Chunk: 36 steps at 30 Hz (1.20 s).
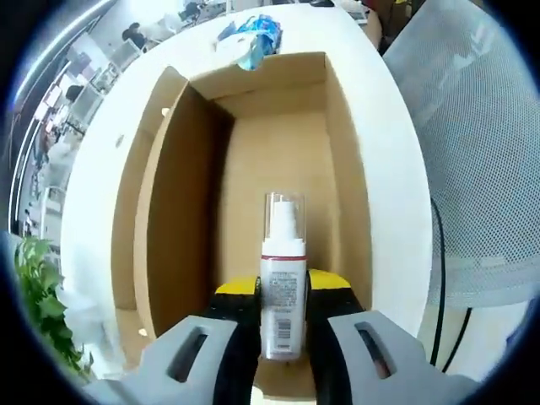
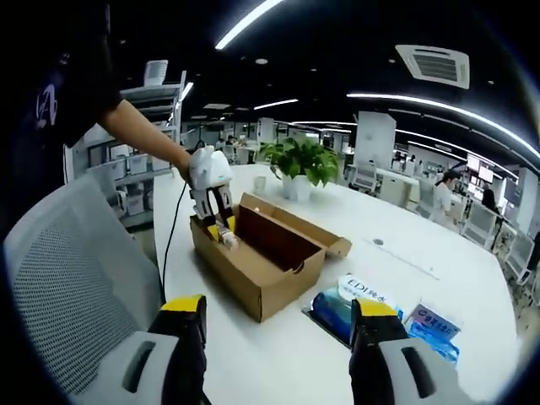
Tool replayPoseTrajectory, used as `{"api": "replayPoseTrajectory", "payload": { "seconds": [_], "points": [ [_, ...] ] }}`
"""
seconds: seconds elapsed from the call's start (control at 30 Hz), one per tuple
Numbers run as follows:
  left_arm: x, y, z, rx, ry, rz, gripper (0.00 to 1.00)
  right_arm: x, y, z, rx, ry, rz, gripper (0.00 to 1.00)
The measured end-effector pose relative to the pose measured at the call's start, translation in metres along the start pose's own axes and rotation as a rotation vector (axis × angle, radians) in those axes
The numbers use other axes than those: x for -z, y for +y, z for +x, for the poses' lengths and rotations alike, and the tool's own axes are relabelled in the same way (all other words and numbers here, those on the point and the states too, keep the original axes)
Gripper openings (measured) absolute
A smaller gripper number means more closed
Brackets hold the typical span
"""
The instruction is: Operate the shoe box by opening the lid, removing the specified soft item, and placing it in the target area until the item is outside and the box remains undamaged.
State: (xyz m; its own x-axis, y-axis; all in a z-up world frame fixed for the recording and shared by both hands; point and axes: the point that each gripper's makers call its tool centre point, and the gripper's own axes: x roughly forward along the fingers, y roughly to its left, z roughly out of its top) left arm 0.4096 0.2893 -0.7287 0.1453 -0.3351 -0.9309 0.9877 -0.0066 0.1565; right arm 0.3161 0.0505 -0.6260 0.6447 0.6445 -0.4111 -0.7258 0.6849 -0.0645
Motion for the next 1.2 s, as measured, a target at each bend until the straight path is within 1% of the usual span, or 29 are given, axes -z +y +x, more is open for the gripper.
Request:
{"api": "replayPoseTrajectory", "payload": {
  "seconds": [0.13, 0.3, 0.37, 0.47, 0.67, 0.87, 0.9, 1.03, 1.2],
  "points": [
    [-0.009, -0.002, -0.01, -0.005, -0.031, 0.006, 0.17, -0.006, 0.006, 0.002, -0.04, -0.008, -0.052, 0.63],
    [-0.026, -0.004, -0.025, -0.023, -0.085, -0.003, 0.17, -0.016, 0.012, 0.005, -0.068, -0.022, -0.091, 0.58],
    [-0.033, -0.007, -0.03, -0.014, -0.109, -0.009, 0.17, -0.021, 0.016, 0.007, -0.081, -0.033, -0.116, 0.55],
    [-0.041, -0.01, -0.037, -0.014, -0.131, -0.005, 0.17, -0.026, 0.02, 0.012, -0.098, -0.044, -0.13, 0.51],
    [-0.053, -0.015, -0.05, -0.007, -0.17, -0.009, 0.17, -0.037, 0.029, 0.025, -0.149, -0.058, -0.16, 0.46],
    [-0.072, -0.022, -0.065, 0.004, -0.238, -0.015, 0.17, -0.054, 0.038, 0.037, -0.192, -0.078, -0.18, 0.42],
    [-0.074, -0.023, -0.066, 0.005, -0.243, -0.013, 0.17, -0.057, 0.042, 0.039, -0.21, -0.08, -0.192, 0.42],
    [-0.083, -0.029, -0.071, 0.015, -0.27, -0.008, 0.17, -0.062, 0.05, 0.049, -0.246, -0.075, -0.223, 0.41],
    [-0.093, -0.037, -0.074, 0.034, -0.302, -0.008, 0.17, -0.066, 0.06, 0.058, -0.284, -0.065, -0.258, 0.35]
  ]
}}
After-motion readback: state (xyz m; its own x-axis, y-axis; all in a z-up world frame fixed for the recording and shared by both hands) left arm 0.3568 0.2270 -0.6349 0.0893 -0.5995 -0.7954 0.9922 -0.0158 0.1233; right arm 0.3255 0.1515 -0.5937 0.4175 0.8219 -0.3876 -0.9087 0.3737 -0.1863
